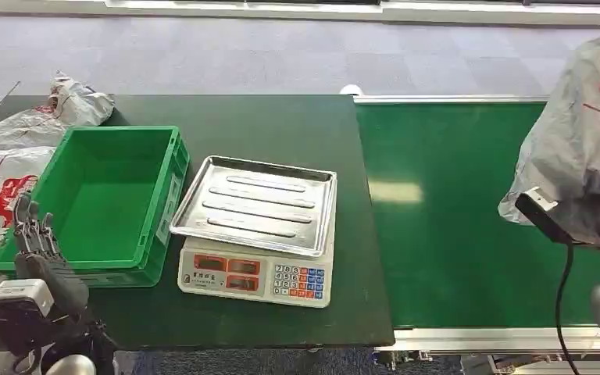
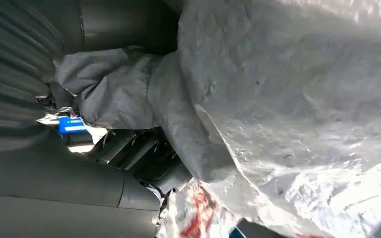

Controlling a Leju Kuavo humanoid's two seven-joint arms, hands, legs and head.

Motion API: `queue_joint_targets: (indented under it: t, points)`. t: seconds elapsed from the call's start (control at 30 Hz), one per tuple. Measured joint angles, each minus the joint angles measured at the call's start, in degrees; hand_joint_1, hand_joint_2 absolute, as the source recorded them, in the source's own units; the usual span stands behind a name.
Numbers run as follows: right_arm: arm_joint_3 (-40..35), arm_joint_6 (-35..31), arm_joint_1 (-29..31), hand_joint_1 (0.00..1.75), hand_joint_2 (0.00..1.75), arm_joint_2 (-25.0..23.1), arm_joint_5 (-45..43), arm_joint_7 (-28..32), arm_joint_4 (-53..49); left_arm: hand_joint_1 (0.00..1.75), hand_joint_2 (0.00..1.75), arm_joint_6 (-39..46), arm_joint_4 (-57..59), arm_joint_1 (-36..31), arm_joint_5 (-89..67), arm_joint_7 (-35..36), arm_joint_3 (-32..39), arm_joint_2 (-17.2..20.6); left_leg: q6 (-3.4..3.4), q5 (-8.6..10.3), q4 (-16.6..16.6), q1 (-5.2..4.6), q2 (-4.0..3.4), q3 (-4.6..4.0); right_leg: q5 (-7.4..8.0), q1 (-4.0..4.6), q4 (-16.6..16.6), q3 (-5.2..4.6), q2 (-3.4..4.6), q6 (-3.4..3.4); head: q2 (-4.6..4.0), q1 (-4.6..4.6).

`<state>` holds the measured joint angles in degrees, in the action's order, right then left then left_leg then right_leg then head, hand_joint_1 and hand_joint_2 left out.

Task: Moved the parcel from conveyor to table for the left to box.

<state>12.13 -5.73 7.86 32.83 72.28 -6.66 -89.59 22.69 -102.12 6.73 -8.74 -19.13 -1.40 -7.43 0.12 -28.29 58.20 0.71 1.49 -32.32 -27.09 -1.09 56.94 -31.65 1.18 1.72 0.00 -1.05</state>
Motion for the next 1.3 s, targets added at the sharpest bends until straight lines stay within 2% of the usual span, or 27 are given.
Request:
queue_joint_targets:
  t: [0.13,0.17,0.23,0.27,0.33,0.4,0.5,0.57,0.63,0.83,0.97,1.1,1.3]
  points:
    - [-7.9,-0.4,13.3,1.75,1.75,0.9,2.3,2.8,4.9,0.0,0.0,0.0,0.4,-0.2,0.9,-0.9,0.0,0.0,0.01,0.11,0.0,-0.16,-0.62,0.0,0.21,-0.17,0.1,-0.45,0.63,0.03,0.0,-0.02]
    - [-10.4,-0.4,17.3,1.75,1.75,1.0,2.6,3.2,6.7,0.0,0.0,0.2,0.5,-0.3,1.1,-1.1,0.0,0.0,-0.06,0.24,0.0,-0.15,-0.64,0.45,0.3,-0.16,0.1,-0.54,0.68,0.04,0.0,-0.02]
    - [-14.0,-0.3,23.2,1.75,1.75,0.9,3.0,3.7,9.4,0.0,0.0,0.3,0.8,-0.5,1.4,-1.4,0.0,0.0,0.01,0.48,0.1,-0.14,-0.43,0.07,0.49,-0.15,0.2,-0.66,0.52,0.09,0.0,-0.02]
    - [-16.1,-0.2,27.2,1.75,1.75,0.2,4.0,4.3,11.8,0.0,0.0,0.3,1.0,-0.5,1.8,-1.5,-0.1,0.0,-0.06,0.58,0.0,-0.16,-0.31,-0.44,0.52,-0.18,0.3,-0.8,0.39,0.07,0.0,0.04]
    - [-21.4,0.0,38.1,1.75,1.75,-3.4,5.7,5.2,18.3,0.0,0.0,0.6,1.5,-1.2,2.4,-2.0,-0.2,0.1,-0.13,0.62,0.0,-0.22,-0.55,-0.64,0.61,-0.26,0.5,-1.11,0.64,-0.02,0.0,-0.02]
    - [-27.8,0.4,46.9,1.75,1.75,-9.3,4.9,6.1,25.5,0.0,0.0,1.0,2.4,-2.3,3.2,-2.6,-0.8,0.2,-0.3,0.73,0.0,-0.19,-0.93,-0.27,0.73,-0.19,0.6,-1.26,1.0,-0.16,0.0,0.02]
    - [-34.0,-0.5,54.3,1.75,1.75,-18.9,-0.2,8.3,32.6,0.0,0.0,1.2,3.9,-3.6,4.0,-3.2,-1.7,0.5,-0.63,0.95,0.0,-0.13,-0.93,-0.07,0.89,0.0,0.7,-1.51,1.03,-0.42,0.0,-0.04]
    - [-37.2,-1.6,55.7,1.75,1.75,-25.3,-6.2,10.4,34.4,0.0,0.0,1.2,4.7,-4.3,4.1,-3.4,-2.0,0.5,-0.8,1.05,0.0,0.0,-0.78,-0.11,0.86,0.12,0.7,-1.57,0.92,-0.49,0.0,-0.04]
    - [-40.6,-2.3,55.8,1.75,1.75,-29.6,-9.8,10.7,34.6,0.0,0.0,1.2,5.5,-5.0,4.1,-3.4,-2.6,0.5,-0.87,1.1,0.0,0.08,-0.5,-0.17,0.8,0.21,0.8,-1.59,0.68,-0.58,0.0,-0.07]
    - [-49.1,-3.0,55.8,1.75,1.75,-36.8,-14.3,11.9,34.6,0.0,0.0,1.2,7.9,-6.7,4.2,-3.4,-3.6,0.7,-0.95,1.15,0.0,0.17,-0.35,-0.37,0.79,0.19,0.8,-1.7,0.52,-0.67,0.0,-0.04]
    - [-51.8,-3.3,54.1,1.75,1.75,-38.6,-19.4,13.1,33.4,0.0,0.0,1.1,9.6,-7.3,4.7,-3.6,-4.1,1.0,-0.95,1.15,0.0,0.16,-0.33,-0.37,0.8,0.12,0.8,-1.7,0.49,-0.66,0.0,-0.07]
    - [-52.2,-4.7,48.6,1.75,1.75,-39.2,-29.5,16.1,30.1,0.0,0.0,1.0,11.4,-8.6,4.8,-3.7,-4.9,1.1,-0.94,1.15,0.0,0.14,-0.31,-0.38,0.81,0.1,0.8,-1.68,0.47,-0.65,0.0,-0.04]
    - [-52.4,-5.1,44.6,1.75,1.75,-39.2,-32.6,17.0,27.1,0.0,0.0,1.0,12.7,-9.1,4.8,-3.7,-5.8,1.2,-0.94,1.14,0.0,0.13,-0.33,-0.4,0.82,0.14,0.8,-1.73,0.47,-0.67,0.0,-0.04]
